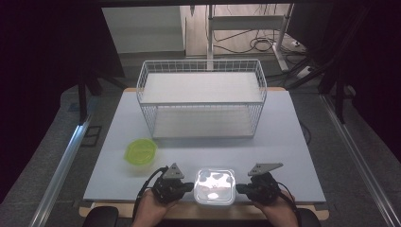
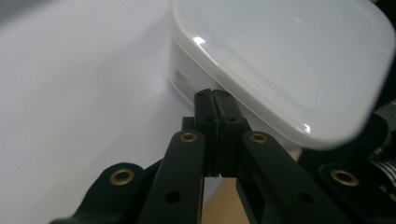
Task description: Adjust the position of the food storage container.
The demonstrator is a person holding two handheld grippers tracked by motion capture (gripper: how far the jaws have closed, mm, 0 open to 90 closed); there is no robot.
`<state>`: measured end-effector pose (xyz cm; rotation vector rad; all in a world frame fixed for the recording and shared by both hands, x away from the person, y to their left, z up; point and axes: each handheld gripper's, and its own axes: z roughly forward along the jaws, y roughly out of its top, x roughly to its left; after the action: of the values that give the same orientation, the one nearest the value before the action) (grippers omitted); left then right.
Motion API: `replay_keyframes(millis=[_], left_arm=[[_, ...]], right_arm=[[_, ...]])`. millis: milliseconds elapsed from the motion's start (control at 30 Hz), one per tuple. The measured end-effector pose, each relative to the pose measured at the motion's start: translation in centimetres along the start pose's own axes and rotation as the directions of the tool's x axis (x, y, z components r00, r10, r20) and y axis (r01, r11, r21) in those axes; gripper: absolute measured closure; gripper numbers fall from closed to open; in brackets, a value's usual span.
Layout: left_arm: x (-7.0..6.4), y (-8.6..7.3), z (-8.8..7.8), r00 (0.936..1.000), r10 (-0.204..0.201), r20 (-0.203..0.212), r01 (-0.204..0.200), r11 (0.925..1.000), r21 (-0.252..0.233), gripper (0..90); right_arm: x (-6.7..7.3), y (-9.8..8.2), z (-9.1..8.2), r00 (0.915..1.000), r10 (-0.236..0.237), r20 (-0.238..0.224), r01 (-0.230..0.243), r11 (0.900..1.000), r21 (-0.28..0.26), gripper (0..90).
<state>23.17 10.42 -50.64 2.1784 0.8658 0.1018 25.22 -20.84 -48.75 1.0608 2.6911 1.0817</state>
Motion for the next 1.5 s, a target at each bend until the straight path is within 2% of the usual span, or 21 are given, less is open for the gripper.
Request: replay_keyframes(millis=[33, 100, 200, 267, 300, 433, 667, 900, 1067, 1300, 1367, 1433, 1500], left_arm=[[-0.3, -0.2, -0.2, 1.0000, 0.000, 0.006, 0.000, 1.0000, 0.003, 89.4], [-0.3, -0.2, -0.3, 0.9999, 0.003, 0.010, -0.003, 1.0000, 0.008, 89.4], [-0.2, 0.0, -0.2, 1.0000, 0.002, 0.005, -0.002, 0.9999, 0.010, 89.5], [0.1, 0.3, -0.1, 0.9999, -0.003, -0.013, 0.003, 1.0000, 0.005, 89.6], [0.5, 0.5, -0.1, 0.9996, -0.009, -0.028, 0.009, 1.0000, 0.003, 89.6], [1.5, 0.6, 0.0, 0.9990, -0.035, -0.027, 0.035, 0.9994, -0.002, 89.6], [3.0, 1.0, 0.1, 0.9963, -0.068, -0.053, 0.067, 0.9976, -0.012, 89.6], [4.8, 1.7, 0.3, 0.9925, -0.087, -0.086, 0.085, 0.9961, -0.021, 89.6], [5.5, 2.0, 0.5, 0.9902, -0.098, -0.099, 0.096, 0.9951, -0.023, 89.6], [5.9, 1.9, 0.7, 0.9895, -0.104, -0.100, 0.101, 0.9945, -0.027, 89.4], [5.8, 1.7, 0.6, 0.9905, -0.092, -0.103, 0.090, 0.9957, -0.022, 86.3], [5.7, 1.6, 0.5, 0.9895, -0.082, -0.119, 0.080, 0.9966, -0.021, 85.3], [5.5, 1.4, 0.1, 0.9878, -0.066, -0.141, 0.063, 0.9977, -0.026, 79.5]], right_arm=[[0.3, -0.4, -0.3, 0.9999, -0.001, -0.016, 0.002, 1.000, 0.008, 87.9], [0.5, -0.5, -0.4, 0.9998, -0.001, -0.021, 0.001, 1.000, 0.011, 87.9], [0.7, -0.5, -0.4, 0.9999, -0.001, -0.017, 0.002, 1.000, 0.014, 88.0], [0.6, -0.1, 0.0, 0.9999, -0.007, -0.010, 0.008, 1.000, 0.015, 88.5], [0.5, 0.3, 0.2, 0.9999, -0.013, -0.006, 0.013, 1.000, 0.016, 88.6], [0.1, 1.3, 0.7, 0.9997, -0.019, 0.016, 0.019, 1.000, 0.005, 88.8], [-0.7, 2.5, 1.9, 0.9997, -0.021, 0.016, 0.021, 1.000, -0.002, 88.9], [-1.5, 4.0, 3.2, 0.9994, -0.028, 0.022, 0.028, 1.000, -0.008, 88.8], [-2.1, 4.8, 3.8, 0.9993, -0.024, 0.029, 0.024, 1.000, -0.014, 88.9], [-2.9, 5.4, 4.4, 0.9992, -0.012, 0.038, 0.013, 1.000, -0.027, 88.8], [-3.0, 5.3, 4.4, 0.9991, -0.020, 0.038, 0.022, 0.999, -0.039, 86.4], [-3.0, 5.2, 4.4, 0.9989, -0.023, 0.042, 0.024, 0.999, -0.042, 85.3], [-2.9, 5.0, 4.0, 0.9966, -0.048, 0.067, 0.052, 0.997, -0.051, 80.2]])
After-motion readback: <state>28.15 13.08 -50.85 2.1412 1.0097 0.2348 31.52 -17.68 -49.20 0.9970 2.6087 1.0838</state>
